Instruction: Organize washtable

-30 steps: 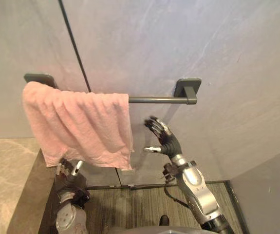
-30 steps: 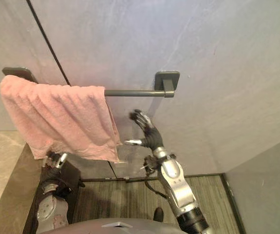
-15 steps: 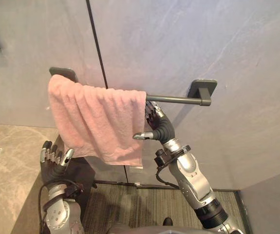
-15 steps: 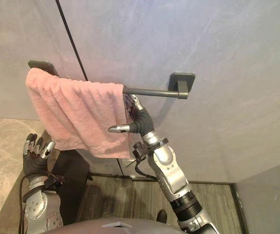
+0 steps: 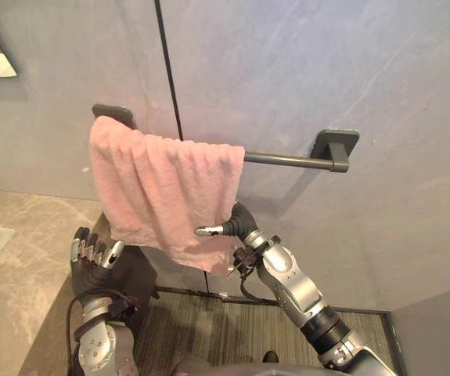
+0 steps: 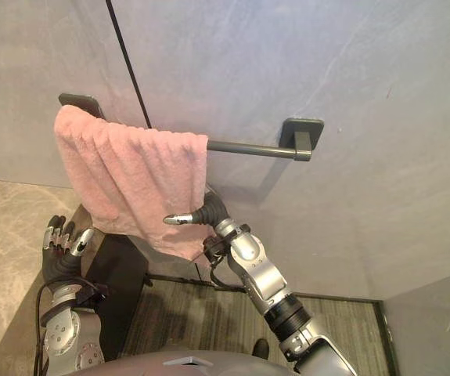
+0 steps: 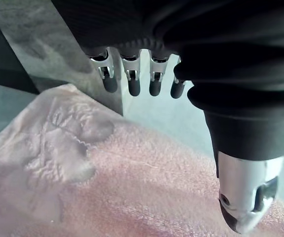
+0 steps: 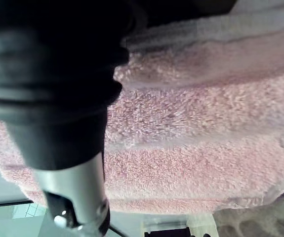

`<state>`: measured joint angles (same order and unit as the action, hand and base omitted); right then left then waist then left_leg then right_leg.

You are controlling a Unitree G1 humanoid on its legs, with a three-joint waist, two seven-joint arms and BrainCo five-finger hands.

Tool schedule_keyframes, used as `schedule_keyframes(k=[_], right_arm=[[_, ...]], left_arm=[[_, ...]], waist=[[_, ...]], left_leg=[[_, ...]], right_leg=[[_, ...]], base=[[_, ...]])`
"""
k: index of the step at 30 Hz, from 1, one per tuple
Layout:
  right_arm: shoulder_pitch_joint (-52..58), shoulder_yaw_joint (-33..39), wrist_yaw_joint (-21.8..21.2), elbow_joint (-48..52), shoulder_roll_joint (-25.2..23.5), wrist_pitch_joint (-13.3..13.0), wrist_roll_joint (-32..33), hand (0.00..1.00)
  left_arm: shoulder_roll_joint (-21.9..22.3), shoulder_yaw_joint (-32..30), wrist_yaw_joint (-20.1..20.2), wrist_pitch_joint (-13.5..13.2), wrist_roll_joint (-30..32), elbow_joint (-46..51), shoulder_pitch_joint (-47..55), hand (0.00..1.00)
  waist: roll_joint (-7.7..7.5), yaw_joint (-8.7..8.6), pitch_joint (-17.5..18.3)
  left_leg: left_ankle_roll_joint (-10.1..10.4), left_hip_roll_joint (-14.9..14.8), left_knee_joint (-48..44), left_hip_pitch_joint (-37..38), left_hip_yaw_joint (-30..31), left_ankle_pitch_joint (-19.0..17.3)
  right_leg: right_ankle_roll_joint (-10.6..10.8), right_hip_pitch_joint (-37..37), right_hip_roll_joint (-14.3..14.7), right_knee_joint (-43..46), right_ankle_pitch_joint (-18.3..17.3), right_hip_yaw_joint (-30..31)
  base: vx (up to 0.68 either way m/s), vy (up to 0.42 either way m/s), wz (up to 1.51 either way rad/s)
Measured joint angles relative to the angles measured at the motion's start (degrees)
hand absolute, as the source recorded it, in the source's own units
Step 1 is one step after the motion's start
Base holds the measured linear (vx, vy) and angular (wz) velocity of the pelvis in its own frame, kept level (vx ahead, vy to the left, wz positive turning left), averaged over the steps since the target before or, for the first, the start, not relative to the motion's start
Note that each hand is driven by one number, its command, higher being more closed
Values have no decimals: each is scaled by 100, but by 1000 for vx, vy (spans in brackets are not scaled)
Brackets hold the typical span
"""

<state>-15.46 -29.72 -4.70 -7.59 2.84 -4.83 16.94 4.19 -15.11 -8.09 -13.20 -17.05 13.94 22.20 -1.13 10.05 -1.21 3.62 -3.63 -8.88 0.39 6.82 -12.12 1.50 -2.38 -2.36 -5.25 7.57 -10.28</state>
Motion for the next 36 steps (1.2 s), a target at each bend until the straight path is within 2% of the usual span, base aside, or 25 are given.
schedule_keyframes(k=[10,21,30,36], right_arm=[[-109,32,41,-166,-62,1,-3,100],[9,410,-27,-107,-52,-4,-26,100],[402,744,-103,365,129,-8,-20,100],[506,750,-158,578,168,-5,-1,100]], left_arm=[[-94,-50,-147,-9,76,383,-245,0],[-558,-548,-274,-50,616,436,-663,0],[-846,-409,-244,-48,871,413,-962,0],[-940,-160,-233,-49,894,192,-1123,0]], waist=[[-2,-2,1],[61,-29,-40],[91,-172,-67],[119,-182,-90]], left_leg=[[-5,19,25,17,-76,2],[-58,50,39,92,-388,-27],[-92,74,34,103,-583,-51],[-126,110,0,132,-693,-73]], right_leg=[[9,-50,14,2,13,120],[37,-146,24,2,102,480],[52,-240,25,2,147,672],[76,-278,14,2,194,808]], base=[[7,2,-4],[-2,14,-15],[5,12,-12],[-4,16,-10]])
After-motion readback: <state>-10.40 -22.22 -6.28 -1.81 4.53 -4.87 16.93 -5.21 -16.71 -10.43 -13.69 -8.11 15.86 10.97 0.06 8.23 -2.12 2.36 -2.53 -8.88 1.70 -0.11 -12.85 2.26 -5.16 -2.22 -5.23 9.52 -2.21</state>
